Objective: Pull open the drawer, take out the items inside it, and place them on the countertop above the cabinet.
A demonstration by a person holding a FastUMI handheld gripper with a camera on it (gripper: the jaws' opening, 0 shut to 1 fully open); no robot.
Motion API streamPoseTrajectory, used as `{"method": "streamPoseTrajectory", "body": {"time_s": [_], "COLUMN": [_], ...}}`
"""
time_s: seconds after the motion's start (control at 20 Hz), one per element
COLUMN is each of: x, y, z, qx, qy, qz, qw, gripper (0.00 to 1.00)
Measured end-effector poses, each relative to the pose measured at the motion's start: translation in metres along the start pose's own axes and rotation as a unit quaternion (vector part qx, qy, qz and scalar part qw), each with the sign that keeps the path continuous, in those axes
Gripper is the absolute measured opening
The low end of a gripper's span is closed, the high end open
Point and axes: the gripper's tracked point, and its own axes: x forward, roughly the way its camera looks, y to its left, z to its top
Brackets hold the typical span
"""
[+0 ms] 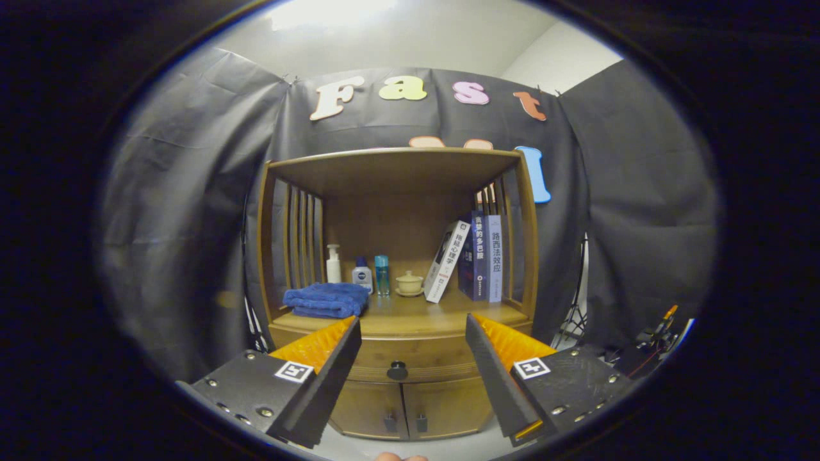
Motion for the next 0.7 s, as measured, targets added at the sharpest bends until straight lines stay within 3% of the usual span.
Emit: {"method": "streamPoseTrajectory", "body": {"time_s": [0.45,0.7], "x": [0.053,0.079], "y": [-0.013,0.004], "z": [-0.054,-0.107], "qx": [0.012,0.02], "qy": [0.023,0.05], "qz": [-0.007,0.021], "qw": [1.0,0.998], "gripper": [0.99,0.99]}}
